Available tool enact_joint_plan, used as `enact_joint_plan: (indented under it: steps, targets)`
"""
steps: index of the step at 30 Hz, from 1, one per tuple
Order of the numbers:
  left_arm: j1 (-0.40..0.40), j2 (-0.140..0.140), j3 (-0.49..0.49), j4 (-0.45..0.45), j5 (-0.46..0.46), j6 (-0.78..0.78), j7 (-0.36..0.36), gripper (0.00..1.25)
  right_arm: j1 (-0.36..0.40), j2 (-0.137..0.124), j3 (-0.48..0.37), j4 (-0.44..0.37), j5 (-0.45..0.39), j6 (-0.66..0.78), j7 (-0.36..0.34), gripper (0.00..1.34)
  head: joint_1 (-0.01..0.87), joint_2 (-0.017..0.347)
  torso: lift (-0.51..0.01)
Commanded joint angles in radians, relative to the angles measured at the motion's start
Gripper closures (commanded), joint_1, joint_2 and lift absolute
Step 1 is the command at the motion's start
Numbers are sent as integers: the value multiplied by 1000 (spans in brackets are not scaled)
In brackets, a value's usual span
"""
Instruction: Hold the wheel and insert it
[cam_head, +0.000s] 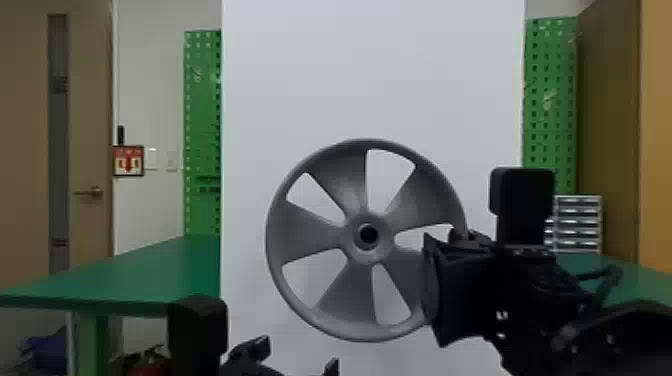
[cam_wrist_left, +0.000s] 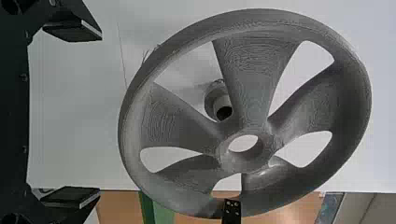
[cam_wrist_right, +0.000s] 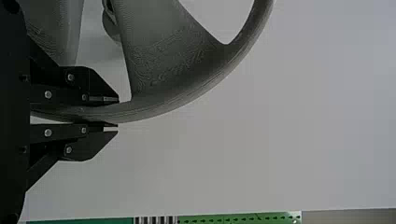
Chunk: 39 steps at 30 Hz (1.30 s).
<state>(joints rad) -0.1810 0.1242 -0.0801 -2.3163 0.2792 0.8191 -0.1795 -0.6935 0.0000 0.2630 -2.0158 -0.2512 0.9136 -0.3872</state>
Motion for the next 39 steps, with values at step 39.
enact_joint_plan:
  steps: [39]
  targets:
    - [-8,0,-4,0,-2,-2,0,114,-84,1,-8,226,58,-148,90,1292,12,156,-473]
